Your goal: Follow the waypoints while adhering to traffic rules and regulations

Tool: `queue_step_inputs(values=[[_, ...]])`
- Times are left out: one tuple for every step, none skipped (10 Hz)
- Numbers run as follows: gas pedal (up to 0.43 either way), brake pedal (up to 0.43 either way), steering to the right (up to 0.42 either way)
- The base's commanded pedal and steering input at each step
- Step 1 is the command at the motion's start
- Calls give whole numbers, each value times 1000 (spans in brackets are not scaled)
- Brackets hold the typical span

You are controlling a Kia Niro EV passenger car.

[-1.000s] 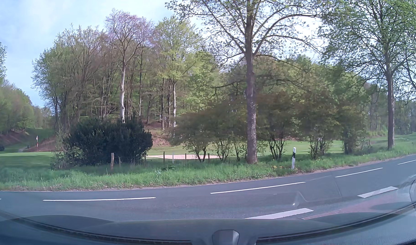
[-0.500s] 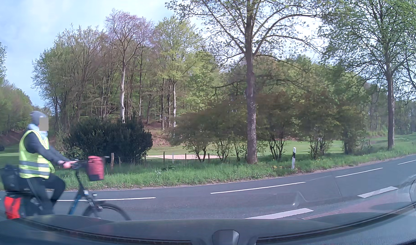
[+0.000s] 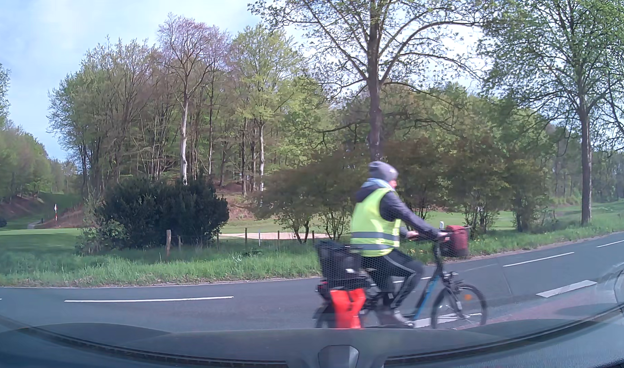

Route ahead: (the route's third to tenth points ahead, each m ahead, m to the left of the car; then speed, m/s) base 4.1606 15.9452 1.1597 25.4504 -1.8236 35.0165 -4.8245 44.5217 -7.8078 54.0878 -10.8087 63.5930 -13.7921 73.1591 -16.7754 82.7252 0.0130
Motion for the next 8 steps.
queue_step_inputs(values=[[20,0,-14],[20,0,-19],[20,0,-24],[20,0,-29],[20,0,-30],[28,0,-30],[28,0,-32],[28,0,-37]])
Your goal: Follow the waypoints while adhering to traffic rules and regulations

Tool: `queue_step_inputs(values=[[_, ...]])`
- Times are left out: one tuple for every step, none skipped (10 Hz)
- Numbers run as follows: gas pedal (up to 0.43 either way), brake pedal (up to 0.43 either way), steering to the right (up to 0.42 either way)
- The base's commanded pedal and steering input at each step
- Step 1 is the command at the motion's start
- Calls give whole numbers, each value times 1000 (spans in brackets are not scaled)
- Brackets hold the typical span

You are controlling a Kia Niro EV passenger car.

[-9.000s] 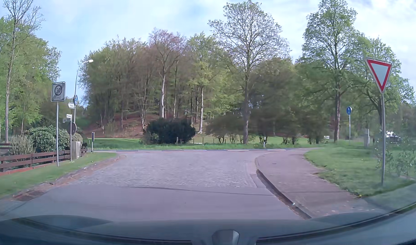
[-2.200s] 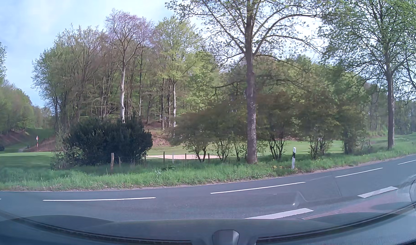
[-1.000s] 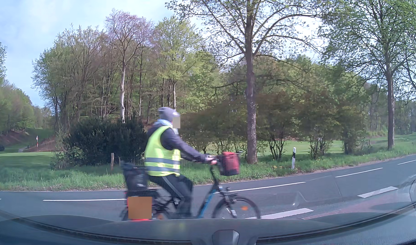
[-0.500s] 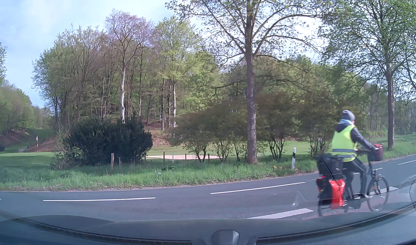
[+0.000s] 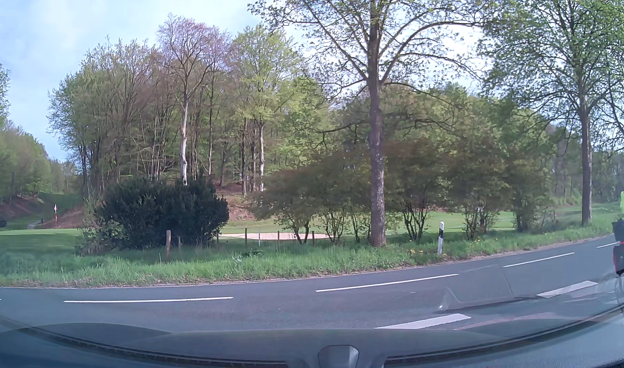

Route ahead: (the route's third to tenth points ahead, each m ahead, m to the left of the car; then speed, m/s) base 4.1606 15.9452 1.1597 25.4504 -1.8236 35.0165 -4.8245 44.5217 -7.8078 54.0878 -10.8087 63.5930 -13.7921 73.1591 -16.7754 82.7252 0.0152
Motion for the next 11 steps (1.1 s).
queue_step_inputs(values=[[28,0,-43],[28,0,-51],[20,0,-62],[20,0,-69],[8,0,-79],[8,0,-85],[0,0,-85],[0,0,-82],[0,0,-81],[0,0,-81],[0,12,-81]])
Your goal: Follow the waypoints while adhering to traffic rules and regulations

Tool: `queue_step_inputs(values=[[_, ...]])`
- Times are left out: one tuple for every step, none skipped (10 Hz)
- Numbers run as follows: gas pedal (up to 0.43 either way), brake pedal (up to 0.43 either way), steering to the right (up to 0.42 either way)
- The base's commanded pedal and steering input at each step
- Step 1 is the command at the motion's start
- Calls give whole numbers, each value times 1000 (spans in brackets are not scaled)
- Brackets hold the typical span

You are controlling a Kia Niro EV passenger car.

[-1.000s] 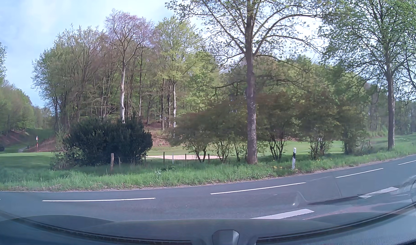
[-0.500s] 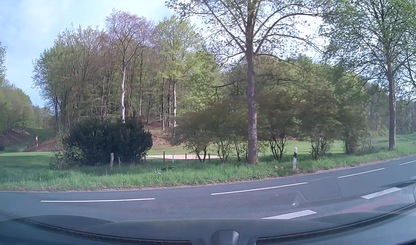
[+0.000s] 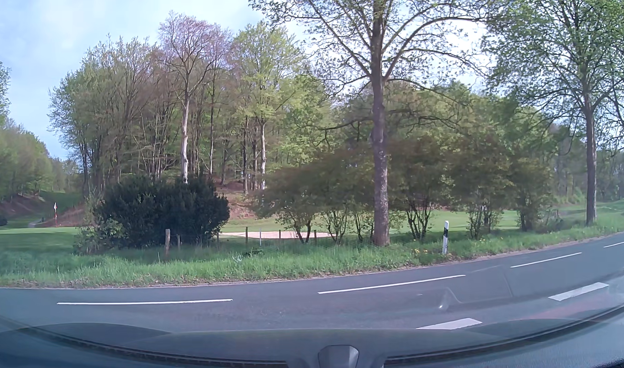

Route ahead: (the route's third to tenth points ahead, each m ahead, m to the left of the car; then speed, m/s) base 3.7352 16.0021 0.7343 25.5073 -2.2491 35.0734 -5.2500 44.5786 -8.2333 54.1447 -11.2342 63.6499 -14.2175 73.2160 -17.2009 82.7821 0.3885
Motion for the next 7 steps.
queue_step_inputs(values=[[0,24,-80],[0,73,-80],[0,152,-80],[0,146,-80],[0,152,-80],[0,165,-80],[0,177,-81]])
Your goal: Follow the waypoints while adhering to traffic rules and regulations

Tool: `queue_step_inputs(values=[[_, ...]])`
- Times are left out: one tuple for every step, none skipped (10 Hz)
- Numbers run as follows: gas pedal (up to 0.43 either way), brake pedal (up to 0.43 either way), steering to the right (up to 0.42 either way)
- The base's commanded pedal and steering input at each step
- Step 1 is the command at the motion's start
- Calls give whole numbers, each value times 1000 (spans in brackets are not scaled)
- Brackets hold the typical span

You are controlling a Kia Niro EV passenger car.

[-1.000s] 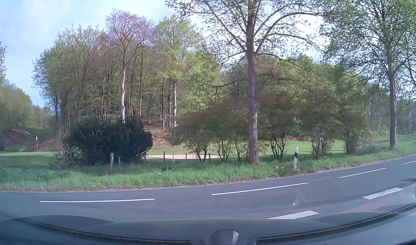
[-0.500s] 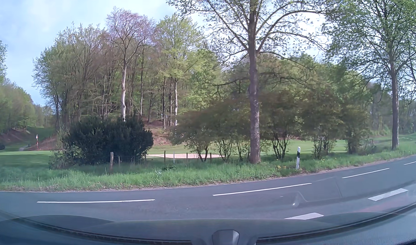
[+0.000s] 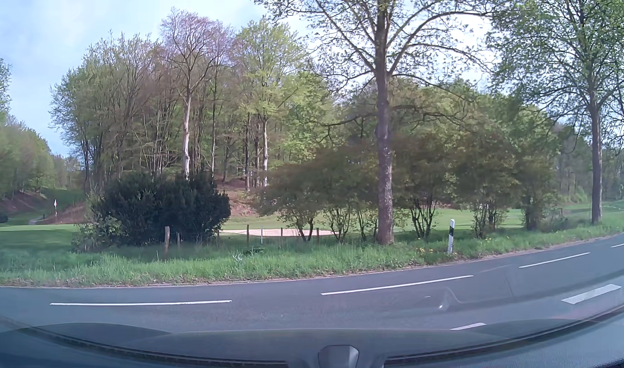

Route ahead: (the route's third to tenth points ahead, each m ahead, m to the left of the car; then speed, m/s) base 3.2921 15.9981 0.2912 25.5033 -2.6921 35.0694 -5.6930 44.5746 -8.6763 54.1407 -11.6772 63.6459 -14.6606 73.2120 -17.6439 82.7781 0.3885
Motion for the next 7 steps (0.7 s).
queue_step_inputs(values=[[0,201,-81],[0,201,-81],[0,195,-80],[0,201,-79],[0,195,-79],[0,195,-79],[0,201,-79]])
